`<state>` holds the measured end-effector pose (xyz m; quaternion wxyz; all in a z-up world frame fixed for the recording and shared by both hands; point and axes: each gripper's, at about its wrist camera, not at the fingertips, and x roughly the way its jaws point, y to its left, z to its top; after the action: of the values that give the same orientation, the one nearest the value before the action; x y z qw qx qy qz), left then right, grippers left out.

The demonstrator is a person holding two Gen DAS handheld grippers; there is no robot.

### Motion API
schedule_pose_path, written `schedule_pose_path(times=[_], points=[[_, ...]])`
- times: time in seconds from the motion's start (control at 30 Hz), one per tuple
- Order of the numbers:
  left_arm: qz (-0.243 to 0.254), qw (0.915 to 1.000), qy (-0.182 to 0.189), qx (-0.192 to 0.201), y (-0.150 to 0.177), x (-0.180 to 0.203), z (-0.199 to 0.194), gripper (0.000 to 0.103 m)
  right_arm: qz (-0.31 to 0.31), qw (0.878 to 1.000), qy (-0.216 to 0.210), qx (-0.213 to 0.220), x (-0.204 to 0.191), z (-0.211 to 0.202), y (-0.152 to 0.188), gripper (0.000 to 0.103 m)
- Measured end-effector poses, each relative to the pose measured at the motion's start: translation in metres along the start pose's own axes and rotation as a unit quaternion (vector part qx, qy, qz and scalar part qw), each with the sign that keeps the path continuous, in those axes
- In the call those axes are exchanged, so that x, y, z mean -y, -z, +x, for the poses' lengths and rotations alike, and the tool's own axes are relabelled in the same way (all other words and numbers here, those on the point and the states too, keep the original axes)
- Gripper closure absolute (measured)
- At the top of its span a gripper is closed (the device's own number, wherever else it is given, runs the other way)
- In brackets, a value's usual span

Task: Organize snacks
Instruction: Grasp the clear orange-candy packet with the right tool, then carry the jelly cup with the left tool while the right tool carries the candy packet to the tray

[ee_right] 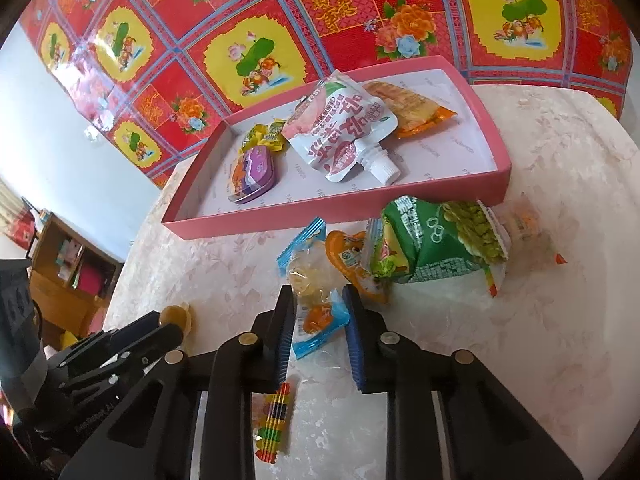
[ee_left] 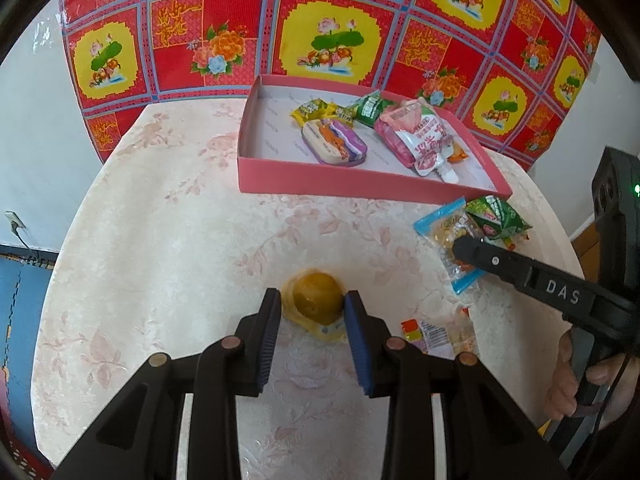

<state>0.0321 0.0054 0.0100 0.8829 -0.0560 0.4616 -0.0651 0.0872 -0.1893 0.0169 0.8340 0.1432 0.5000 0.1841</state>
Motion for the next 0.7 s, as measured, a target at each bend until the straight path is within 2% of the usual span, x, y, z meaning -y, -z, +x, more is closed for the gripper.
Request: schedule_pose_path(times=[0.37, 0.7], points=[[0.0, 0.9998, 0.005, 0.022, -0.012, 0.002, -0.016, 0.069, -0.021, 0.999, -0.02, 0.03, -0.007, -0.028, 0.005, 0.079], [0.002, 0.9991, 0.0, 0.043, -0.036, 0.001, -0.017, 0.069, -0.034, 0.997, -0.027, 0.064, -0.013, -0.05, -0.008, 0.079]])
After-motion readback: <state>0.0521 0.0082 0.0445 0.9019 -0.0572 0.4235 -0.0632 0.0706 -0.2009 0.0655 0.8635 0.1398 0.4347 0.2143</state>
